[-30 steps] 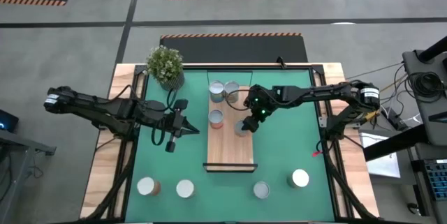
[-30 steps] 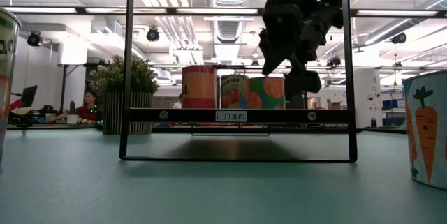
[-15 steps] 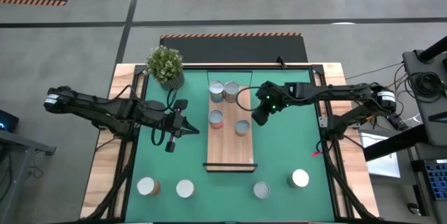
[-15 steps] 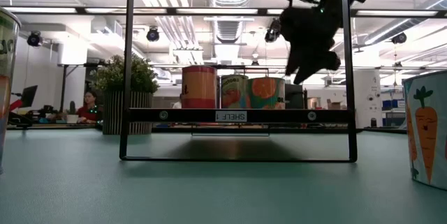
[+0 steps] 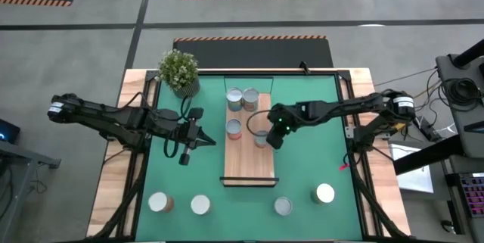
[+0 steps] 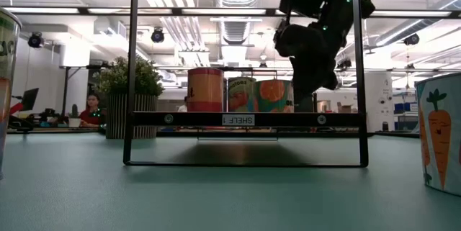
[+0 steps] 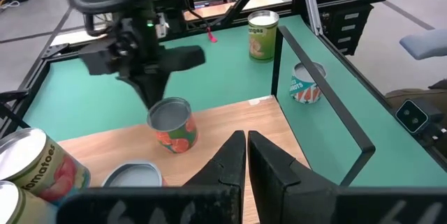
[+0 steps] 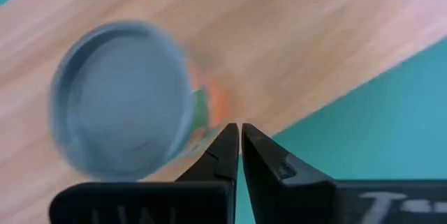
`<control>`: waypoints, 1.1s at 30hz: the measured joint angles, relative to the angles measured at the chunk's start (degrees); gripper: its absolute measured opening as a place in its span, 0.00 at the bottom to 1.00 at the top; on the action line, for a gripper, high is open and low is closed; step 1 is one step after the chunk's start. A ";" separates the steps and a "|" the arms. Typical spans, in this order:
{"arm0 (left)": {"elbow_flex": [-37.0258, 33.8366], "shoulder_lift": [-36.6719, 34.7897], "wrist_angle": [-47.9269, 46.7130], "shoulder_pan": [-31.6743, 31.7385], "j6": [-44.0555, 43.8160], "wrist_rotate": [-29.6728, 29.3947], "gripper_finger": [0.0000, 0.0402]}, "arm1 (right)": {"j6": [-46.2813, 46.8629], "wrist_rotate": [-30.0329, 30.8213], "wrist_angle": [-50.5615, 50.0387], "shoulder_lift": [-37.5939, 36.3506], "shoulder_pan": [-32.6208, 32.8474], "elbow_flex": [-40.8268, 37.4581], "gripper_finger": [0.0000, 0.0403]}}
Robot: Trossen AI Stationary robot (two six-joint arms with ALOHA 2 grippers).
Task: Pick and place cans onto a shelf
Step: Put the small canned oranges on the shelf
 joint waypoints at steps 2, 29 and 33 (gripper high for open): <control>0.00 0.00 0.00 0.02 0.01 0.00 0.00 | -0.79 -1.25 0.91 0.00 1.67 0.12 0.02; 0.00 0.00 0.07 -0.02 -0.39 0.02 0.00 | -8.60 2.91 9.79 0.02 7.60 2.62 0.02; 0.00 0.00 0.07 -0.02 -1.20 0.04 0.00 | -8.66 4.62 8.62 -0.49 8.97 2.60 0.02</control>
